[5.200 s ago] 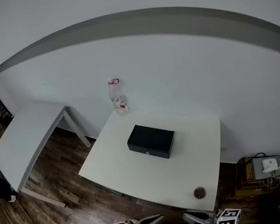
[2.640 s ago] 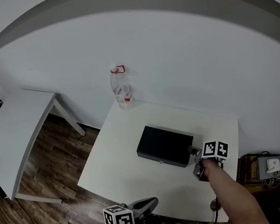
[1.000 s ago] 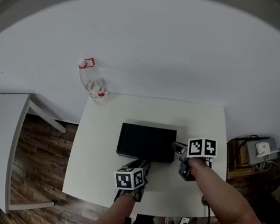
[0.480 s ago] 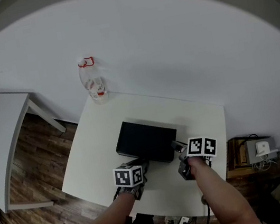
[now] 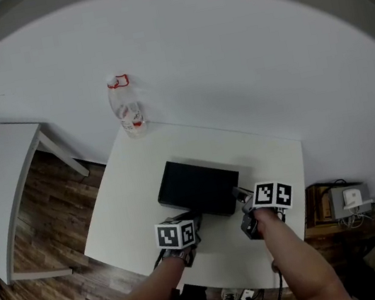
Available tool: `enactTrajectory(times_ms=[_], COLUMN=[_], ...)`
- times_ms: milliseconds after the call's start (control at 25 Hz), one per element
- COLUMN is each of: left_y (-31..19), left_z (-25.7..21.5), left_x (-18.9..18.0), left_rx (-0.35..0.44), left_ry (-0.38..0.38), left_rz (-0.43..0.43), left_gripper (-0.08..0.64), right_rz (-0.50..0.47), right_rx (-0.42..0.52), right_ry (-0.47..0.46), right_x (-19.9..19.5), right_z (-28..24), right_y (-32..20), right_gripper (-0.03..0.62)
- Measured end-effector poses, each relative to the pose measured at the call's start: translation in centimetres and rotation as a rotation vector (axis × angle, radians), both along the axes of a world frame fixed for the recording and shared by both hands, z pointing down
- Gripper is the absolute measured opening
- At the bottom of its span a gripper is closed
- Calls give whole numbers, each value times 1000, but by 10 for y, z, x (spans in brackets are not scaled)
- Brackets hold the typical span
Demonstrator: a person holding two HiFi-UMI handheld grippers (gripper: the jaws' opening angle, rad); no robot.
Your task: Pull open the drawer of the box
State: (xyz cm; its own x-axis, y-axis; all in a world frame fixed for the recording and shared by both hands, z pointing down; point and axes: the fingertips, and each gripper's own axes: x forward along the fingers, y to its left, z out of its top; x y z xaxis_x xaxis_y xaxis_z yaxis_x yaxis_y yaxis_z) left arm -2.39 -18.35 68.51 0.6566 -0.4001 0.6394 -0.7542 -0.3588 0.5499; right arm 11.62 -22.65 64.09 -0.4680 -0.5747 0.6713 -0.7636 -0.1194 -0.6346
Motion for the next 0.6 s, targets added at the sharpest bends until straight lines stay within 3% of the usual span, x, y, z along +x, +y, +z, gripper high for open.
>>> enactTrajectory(times_ms=[600], left_y=[20], left_z=[0], left_x=[-9], left_rx=[-8], left_ry=[-12], left_rz=[-2], left_gripper=[72], right_rz=[1], right_rx=[2], right_ry=[8], right_x=[0], right_z=[1], right_y=[0], right_gripper=[91])
